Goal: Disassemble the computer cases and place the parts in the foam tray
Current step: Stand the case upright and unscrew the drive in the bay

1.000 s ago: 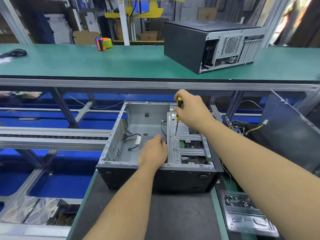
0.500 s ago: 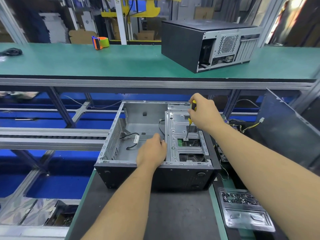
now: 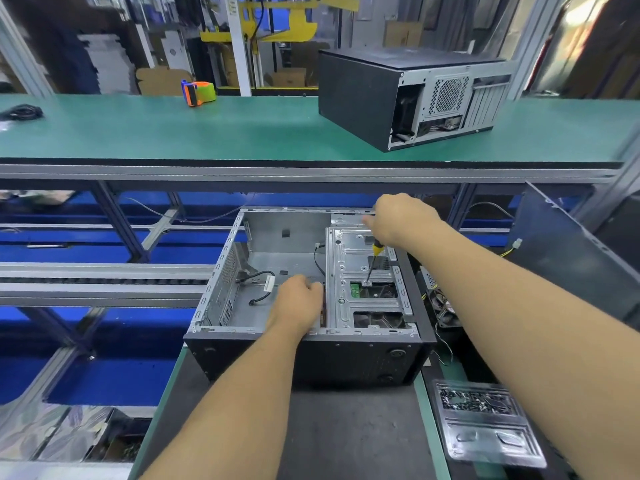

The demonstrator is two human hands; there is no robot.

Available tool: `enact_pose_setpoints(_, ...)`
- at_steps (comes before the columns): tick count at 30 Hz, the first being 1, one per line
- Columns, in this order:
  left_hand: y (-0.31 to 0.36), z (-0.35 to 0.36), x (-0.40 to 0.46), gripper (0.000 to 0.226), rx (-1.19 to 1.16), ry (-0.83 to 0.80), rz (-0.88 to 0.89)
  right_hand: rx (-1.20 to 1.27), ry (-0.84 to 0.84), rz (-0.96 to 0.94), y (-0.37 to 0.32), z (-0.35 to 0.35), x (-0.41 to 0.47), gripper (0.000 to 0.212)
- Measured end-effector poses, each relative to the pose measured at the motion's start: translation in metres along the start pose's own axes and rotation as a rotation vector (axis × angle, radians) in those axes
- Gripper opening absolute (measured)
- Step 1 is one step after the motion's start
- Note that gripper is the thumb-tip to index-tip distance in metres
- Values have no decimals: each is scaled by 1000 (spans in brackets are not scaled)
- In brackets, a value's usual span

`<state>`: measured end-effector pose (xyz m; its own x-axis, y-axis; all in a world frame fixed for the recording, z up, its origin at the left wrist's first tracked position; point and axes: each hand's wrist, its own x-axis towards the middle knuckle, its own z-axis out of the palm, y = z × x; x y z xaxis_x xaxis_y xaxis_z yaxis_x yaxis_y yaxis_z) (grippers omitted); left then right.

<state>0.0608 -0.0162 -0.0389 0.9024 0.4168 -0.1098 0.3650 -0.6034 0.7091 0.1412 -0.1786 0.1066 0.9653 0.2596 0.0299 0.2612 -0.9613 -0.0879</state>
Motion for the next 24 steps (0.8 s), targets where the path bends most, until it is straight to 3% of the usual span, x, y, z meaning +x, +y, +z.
enact_pose_setpoints(3, 7, -16, 13, 25, -596, -17, -411, -26, -30, 0, -1, -1, 3, 9)
enact_pose_setpoints(5, 4, -27, 18, 26, -892, -62, -601, -24, -68, -37, 2, 0, 5, 15)
enact_pose_setpoints(8, 4, -34, 19, 26, -1020, -89, -656, -23, -116, -67, 5, -4, 4, 20)
enact_pose_setpoints(13, 15, -20, 17, 25, -952, -127, -657, -49, -161, -110, 9, -3, 6, 14)
enact_pose_setpoints(15, 20, -17, 16, 24, -876, -167, -614, -71, -165, -128, 9, -3, 9, 9)
enact_pose_setpoints(16, 21, -17, 16, 23, -730, -169, -531, -92, -162, -147, 9, -2, 10, 10)
enact_pose_setpoints(18, 15, -13, 16, 21, -173, -136, -270, -105, -139, -154, 12, -1, 11, 13)
enact_pose_setpoints(20, 8, -9, 9, 28, 242, -122, -23, -53, -104, -141, 17, 0, 11, 17)
enact_pose_setpoints(24, -2, 1, -1, 45, 453, -156, 167, -26, -97, -166, 18, 3, 11, 26)
